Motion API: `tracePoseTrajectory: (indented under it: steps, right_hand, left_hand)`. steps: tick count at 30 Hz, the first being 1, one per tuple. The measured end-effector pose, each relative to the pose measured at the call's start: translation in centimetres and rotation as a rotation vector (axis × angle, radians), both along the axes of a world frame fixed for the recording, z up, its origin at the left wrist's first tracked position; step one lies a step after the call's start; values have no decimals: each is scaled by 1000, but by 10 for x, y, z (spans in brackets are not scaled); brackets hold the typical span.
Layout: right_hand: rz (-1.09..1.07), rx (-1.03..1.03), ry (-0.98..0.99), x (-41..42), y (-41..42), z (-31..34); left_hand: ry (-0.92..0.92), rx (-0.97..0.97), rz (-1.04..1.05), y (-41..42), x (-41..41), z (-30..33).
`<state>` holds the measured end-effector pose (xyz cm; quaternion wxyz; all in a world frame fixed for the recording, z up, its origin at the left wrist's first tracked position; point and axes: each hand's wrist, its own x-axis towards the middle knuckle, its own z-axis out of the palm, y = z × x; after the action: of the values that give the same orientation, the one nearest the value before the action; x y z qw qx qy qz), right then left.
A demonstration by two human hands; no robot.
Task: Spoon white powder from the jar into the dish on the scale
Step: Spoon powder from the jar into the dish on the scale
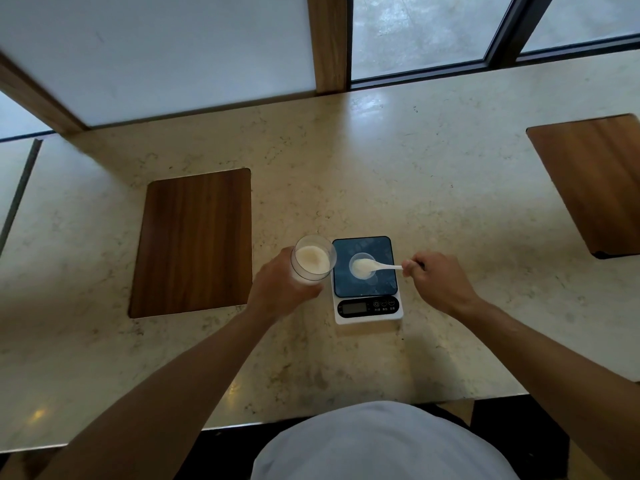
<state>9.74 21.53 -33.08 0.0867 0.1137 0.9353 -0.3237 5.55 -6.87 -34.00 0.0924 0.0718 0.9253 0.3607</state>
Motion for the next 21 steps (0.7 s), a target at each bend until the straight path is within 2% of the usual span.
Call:
tracePoseTrajectory:
  steps: [21]
  right_hand:
    - [74,101,71,-8,-10,7]
  left_hand:
    - [-9,6,-22,3,-2,-2]
